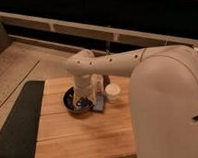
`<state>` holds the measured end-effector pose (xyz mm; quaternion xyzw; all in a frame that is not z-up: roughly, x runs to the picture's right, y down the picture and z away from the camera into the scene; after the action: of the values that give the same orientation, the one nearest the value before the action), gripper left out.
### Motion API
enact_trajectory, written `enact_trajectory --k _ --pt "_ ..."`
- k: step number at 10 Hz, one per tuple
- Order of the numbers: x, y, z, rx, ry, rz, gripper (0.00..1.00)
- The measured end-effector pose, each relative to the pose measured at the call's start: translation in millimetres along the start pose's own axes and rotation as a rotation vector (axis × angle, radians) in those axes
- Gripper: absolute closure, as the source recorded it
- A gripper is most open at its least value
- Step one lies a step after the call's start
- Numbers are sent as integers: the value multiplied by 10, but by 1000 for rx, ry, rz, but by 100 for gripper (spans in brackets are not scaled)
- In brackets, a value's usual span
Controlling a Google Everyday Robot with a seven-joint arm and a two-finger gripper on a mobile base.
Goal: Knock the bottle over
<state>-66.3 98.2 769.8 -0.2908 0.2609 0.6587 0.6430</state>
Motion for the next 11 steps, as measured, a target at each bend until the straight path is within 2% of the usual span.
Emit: enact_trajectory --k 4,8,10,11 --pt "-323 -170 86 18 7 -98 35" --pt "-345 -179 82 19 4 -108 35" --pt "-427 -225 65 8 -26 -96 35" --pt "-537 -300 39 -1 -53 -79 35"
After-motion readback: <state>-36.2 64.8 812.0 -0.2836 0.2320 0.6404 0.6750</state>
